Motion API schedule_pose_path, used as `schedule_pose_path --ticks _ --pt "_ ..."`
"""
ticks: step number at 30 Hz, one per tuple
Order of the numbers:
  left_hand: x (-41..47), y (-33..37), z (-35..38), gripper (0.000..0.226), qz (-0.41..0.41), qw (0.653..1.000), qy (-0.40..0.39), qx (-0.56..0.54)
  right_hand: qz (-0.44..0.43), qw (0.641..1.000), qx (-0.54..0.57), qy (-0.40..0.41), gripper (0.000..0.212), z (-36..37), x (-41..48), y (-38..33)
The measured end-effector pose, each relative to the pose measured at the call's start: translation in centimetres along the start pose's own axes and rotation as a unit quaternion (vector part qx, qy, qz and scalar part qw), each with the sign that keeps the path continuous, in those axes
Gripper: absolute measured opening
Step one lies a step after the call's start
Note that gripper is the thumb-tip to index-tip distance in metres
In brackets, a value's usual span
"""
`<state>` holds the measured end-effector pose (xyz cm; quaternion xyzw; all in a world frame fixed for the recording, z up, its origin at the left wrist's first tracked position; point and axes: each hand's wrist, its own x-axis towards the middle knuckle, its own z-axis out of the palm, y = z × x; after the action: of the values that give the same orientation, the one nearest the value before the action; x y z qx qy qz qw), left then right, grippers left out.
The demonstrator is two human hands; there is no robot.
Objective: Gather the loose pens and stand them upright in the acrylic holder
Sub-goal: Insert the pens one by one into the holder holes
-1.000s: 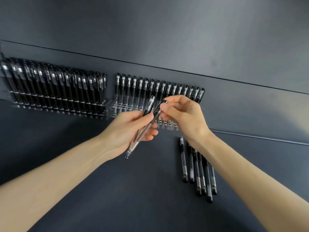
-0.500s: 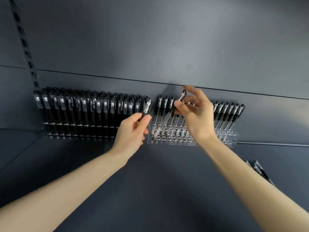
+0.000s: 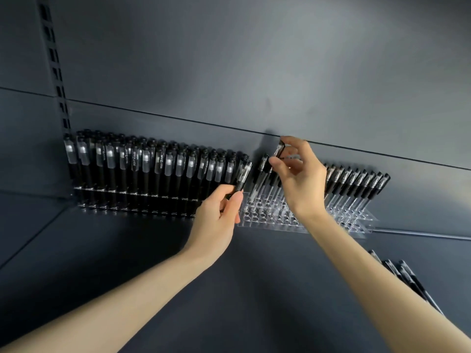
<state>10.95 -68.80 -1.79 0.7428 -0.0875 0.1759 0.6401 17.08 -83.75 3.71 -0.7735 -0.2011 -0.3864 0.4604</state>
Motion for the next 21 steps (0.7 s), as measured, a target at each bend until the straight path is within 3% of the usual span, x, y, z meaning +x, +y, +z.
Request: schedule_pose_path --ticks 10,17,21 --pt "0.0 0.0 0.2 0.019 -0.007 1.000 -0.001 -0.027 0.013 0.991 -0.072 -0.110 0.028 -0.2 -0.4 0.4" --pt "-0.2 0.3 0.3 0.019 -0.009 1.000 -0.018 -0.022 0.011 0.991 -0.085 -0.106 0.027 -0.6 -1.0 0.3" --pt "-0.4 0.1 0.6 0.021 -0.015 0.999 -0.034 -0.019 0.116 0.983 0.100 -0.098 0.012 -1.8 -2.1 -0.7"
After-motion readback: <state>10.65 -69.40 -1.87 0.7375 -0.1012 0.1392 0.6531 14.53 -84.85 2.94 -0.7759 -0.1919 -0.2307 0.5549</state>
